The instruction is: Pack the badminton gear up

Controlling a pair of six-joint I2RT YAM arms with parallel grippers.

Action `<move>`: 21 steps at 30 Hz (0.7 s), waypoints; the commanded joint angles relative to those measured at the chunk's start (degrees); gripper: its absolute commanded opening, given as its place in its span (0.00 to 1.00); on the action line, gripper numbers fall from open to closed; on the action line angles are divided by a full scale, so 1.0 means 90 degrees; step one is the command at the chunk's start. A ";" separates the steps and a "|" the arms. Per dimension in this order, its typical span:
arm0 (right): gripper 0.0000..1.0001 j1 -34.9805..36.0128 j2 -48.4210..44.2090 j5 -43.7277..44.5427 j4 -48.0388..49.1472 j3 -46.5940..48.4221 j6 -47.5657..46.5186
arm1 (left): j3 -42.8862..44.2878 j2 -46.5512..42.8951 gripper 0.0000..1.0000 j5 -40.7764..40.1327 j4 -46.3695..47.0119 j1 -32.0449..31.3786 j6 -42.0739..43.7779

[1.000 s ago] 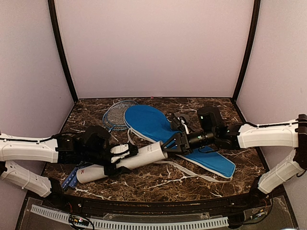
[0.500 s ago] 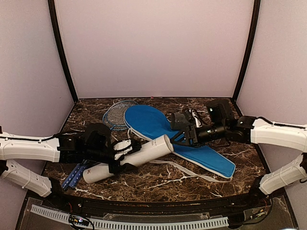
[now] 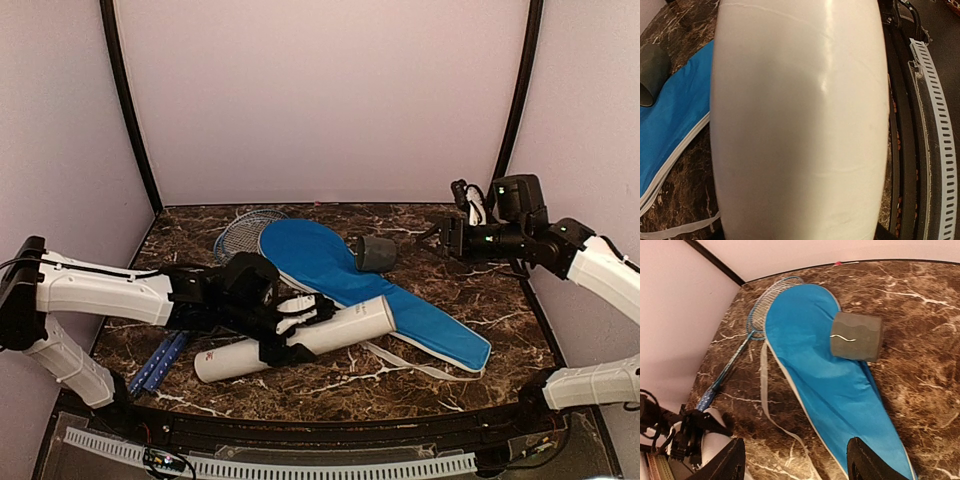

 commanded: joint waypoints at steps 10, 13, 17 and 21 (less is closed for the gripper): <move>0.70 -0.0179 -0.0017 0.1942 0.0814 -0.0642 0.0040 | 0.1359 0.1769 0.64 0.0514 -0.0268 -0.1262 -0.0910; 0.70 -0.0179 -0.0015 0.1954 0.0986 -0.0782 0.0089 | 0.1606 0.2172 0.64 0.0689 -0.0376 -0.1415 -0.0814; 0.69 -0.0180 -0.0014 0.1962 0.1124 -0.0916 0.0139 | 0.1853 0.2557 0.65 0.0911 -0.0561 -0.1424 -0.0727; 0.69 -0.0179 -0.0001 0.1904 0.1258 -0.1043 0.0213 | 0.2033 0.2800 0.71 0.1037 -0.0739 -0.1425 -0.0679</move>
